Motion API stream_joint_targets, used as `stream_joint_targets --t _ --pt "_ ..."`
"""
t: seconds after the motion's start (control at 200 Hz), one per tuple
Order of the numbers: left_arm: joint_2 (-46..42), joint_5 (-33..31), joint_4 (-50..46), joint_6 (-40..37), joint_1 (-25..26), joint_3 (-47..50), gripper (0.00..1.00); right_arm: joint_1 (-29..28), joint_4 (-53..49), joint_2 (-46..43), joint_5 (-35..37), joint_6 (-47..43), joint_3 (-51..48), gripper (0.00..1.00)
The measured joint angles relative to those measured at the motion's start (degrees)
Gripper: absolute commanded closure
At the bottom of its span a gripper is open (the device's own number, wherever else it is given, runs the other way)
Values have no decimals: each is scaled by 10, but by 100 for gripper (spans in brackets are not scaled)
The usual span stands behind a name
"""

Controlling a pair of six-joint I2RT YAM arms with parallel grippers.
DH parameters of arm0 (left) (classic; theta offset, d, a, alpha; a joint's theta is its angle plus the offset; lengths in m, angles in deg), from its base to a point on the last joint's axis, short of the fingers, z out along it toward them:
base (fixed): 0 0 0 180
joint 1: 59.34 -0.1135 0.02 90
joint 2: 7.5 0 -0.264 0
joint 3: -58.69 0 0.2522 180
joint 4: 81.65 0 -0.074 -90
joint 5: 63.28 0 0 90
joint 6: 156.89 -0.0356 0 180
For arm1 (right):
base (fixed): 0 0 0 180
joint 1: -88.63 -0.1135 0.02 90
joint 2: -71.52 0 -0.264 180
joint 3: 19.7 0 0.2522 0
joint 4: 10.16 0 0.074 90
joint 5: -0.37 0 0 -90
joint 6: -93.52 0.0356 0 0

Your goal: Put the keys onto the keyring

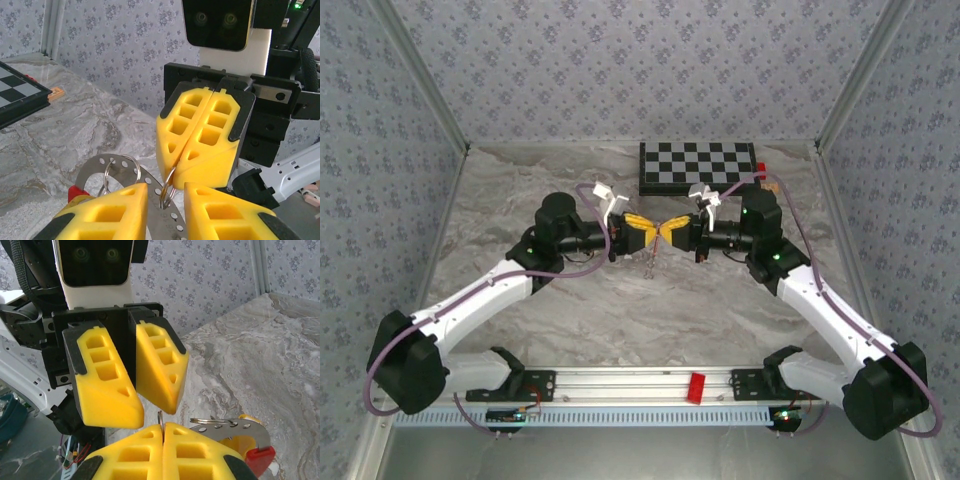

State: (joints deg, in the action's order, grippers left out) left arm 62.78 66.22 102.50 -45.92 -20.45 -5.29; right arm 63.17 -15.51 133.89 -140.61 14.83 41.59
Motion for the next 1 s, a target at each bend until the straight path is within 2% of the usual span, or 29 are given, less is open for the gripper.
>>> stream_joint_targets --t 0.41,0.745,0.885,1.0 --pt "3 -1 -2 -10 10 -2 86 -1 29 0 2 24 0 100" --pt "5 -14 -1 -10 12 -4 85 -3 34 0 2 26 -5 100" --pt "5 -18 -1 -14 12 -4 100 -3 36 1 3 26 -6 100" --pt "5 -17 -1 -14 12 -4 100 -3 39 1 6 28 -8 100"
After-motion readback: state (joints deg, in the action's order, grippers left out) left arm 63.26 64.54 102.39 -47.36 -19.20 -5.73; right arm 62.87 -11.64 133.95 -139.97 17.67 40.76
